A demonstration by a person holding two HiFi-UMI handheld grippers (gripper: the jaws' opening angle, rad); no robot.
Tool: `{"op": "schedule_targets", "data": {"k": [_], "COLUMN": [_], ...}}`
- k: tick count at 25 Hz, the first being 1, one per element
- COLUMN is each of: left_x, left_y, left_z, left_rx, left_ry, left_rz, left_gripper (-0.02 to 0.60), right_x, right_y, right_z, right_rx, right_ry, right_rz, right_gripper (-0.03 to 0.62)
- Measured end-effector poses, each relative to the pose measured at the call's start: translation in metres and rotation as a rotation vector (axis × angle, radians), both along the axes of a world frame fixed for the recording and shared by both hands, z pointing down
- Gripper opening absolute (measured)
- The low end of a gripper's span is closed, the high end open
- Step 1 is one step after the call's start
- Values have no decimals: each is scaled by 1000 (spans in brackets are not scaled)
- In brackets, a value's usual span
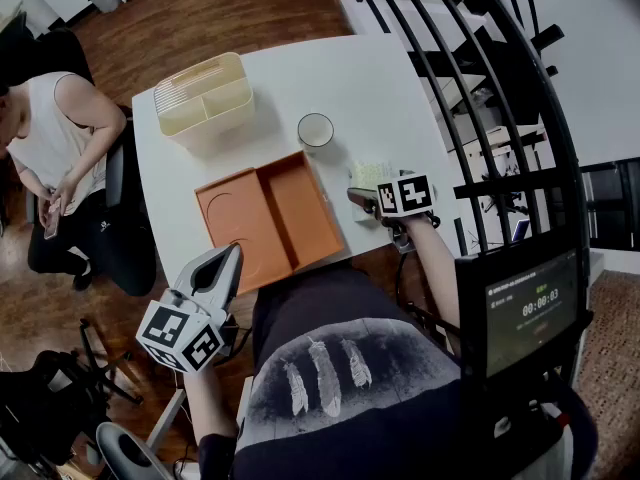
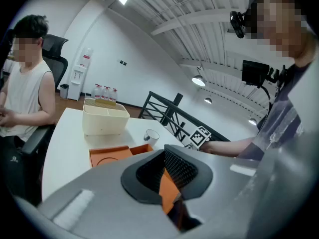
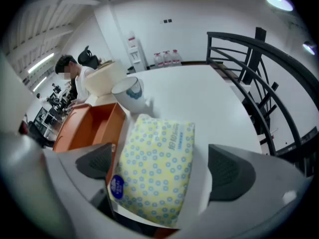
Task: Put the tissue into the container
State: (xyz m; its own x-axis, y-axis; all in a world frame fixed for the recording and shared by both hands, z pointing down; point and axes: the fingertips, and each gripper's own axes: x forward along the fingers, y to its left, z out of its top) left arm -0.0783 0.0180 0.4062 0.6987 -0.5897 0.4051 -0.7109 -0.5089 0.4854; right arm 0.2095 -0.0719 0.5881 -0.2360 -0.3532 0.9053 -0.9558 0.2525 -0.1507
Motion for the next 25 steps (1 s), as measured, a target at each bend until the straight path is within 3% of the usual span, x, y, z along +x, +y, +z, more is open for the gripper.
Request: {"op": "schedule_targets", "data": {"k": [4, 6, 9, 11, 14, 18, 22, 25], "left_x": [0, 0, -3, -5, -9, -13, -17, -25], "left_y": [-3, -3, -1, -1, -3, -7, -4, 0], "left_z": [-5, -5, -5, -5, -1, -1, -1, 2], "left_rx": [2, 3, -2, -3, -10, -6, -4, -15], "left_ry": [-2, -4, -7, -13, -12, -3, -3, -3], "left_rz": [19, 30, 25, 24, 21, 18, 20, 12], "left_gripper": [14, 14, 14, 14, 14, 14, 14, 14], "right_x": [-9, -11, -8, -16, -69, -152, -191, -197], "right_y": [4, 5, 8, 12, 21, 35, 40, 36], "right_z": [24, 29, 18, -13, -79, -101, -63, -40], "right_rx": [-108, -132, -114, -47, 54, 45, -21, -36], "right_ry": [-3, -5, 18, 13, -114, -244, -206, -175], "right_rz": [-7, -3, -18, -65, -198, -347, -394, -352], "right_gripper": [597, 556, 518, 517, 517, 518, 518, 518]}}
